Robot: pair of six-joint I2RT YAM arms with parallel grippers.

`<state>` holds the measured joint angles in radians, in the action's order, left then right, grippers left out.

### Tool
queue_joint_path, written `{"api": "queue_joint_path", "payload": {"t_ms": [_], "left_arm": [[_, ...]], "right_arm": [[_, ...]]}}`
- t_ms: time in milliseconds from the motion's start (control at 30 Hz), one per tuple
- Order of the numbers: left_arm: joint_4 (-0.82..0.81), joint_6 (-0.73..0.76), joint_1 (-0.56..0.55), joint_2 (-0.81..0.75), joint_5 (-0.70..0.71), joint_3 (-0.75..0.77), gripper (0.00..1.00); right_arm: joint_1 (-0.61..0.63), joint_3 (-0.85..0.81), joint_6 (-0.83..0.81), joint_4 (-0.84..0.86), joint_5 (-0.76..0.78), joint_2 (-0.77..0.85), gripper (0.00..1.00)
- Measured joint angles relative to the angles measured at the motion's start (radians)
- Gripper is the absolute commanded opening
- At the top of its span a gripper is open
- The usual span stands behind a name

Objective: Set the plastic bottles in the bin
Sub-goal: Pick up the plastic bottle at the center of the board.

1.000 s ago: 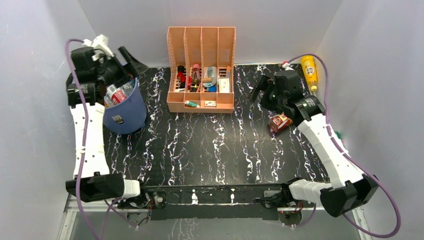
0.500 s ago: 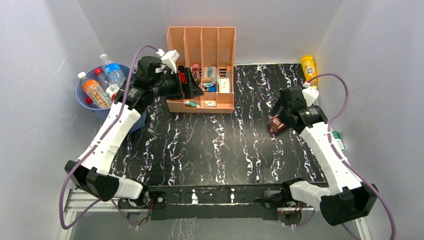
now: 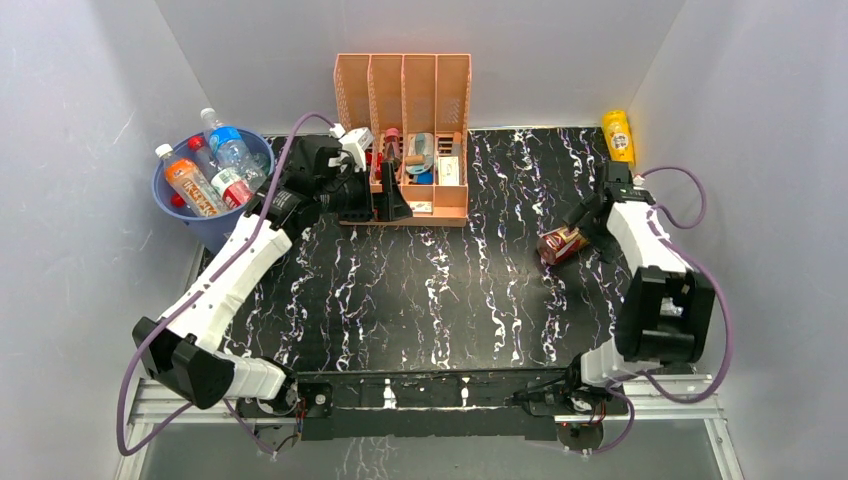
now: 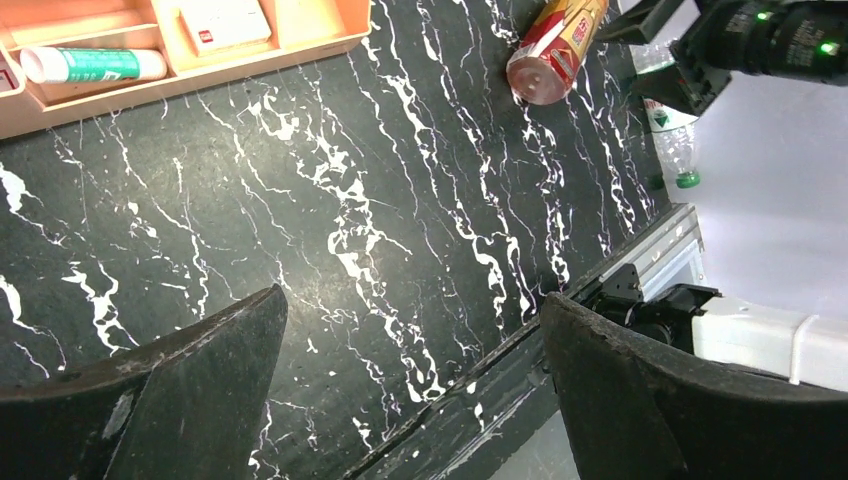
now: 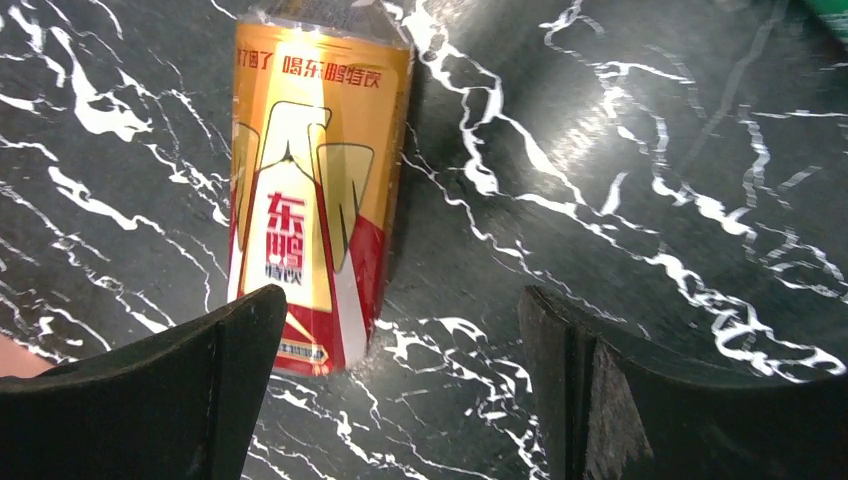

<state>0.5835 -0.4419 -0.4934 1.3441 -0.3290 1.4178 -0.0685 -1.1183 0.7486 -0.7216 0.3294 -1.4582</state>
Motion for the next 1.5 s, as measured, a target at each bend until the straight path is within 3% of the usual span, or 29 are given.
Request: {"api": "queue_joint_path", "payload": {"t_ms": [400, 500, 567, 600, 700, 767, 1000, 1200, 1367, 1500], "left_arm": [[0.028, 0.007, -0.012, -0.023, 0.047, -0.006, 0.98], [0.057, 0.003, -0.027, -0.024, 0.079, -0.006, 0.98], [0.084, -0.005, -0.053, -0.026, 0.109, -0.006, 0.98], [0.093, -0.013, -0.077, -0.028, 0.116, -0.006, 0.98], [0.040, -0.057, -0.112, -0.053, 0.092, -0.084, 0.98], [-0.054, -0.115, -0.134, -0.079, 0.037, -0.196, 0.98], [-0.240, -0.251, -0.139, -0.097, -0.002, -0.259, 0.98], [-0.408, -0.385, -0.139, -0.097, -0.001, -0.260, 0.98], [-0.486, -0.450, -0.139, -0.085, 0.001, -0.256, 0.98], [-0.452, -0.454, -0.146, -0.055, 0.036, -0.214, 0.98]], "right_arm": [[-0.003, -0.062, 0.011, 0.163, -0.132, -0.277, 0.98], [-0.002, -0.062, 0.003, 0.190, -0.164, -0.348, 0.61], [0.011, -0.063, -0.009, 0.214, -0.173, -0.348, 0.50], [0.039, -0.063, -0.022, 0.228, -0.178, -0.340, 0.49], [0.157, -0.040, -0.044, 0.239, -0.180, -0.219, 0.48], [0.264, -0.003, -0.077, 0.254, -0.256, -0.010, 0.50], [0.305, 0.021, -0.203, 0.275, -0.559, 0.238, 0.53], [0.477, 0.101, -0.257, 0.324, -0.723, 0.333, 0.53], [0.620, 0.154, -0.259, 0.323, -0.729, 0.362, 0.52], [0.684, 0.147, -0.259, 0.322, -0.692, 0.351, 0.52]]}}
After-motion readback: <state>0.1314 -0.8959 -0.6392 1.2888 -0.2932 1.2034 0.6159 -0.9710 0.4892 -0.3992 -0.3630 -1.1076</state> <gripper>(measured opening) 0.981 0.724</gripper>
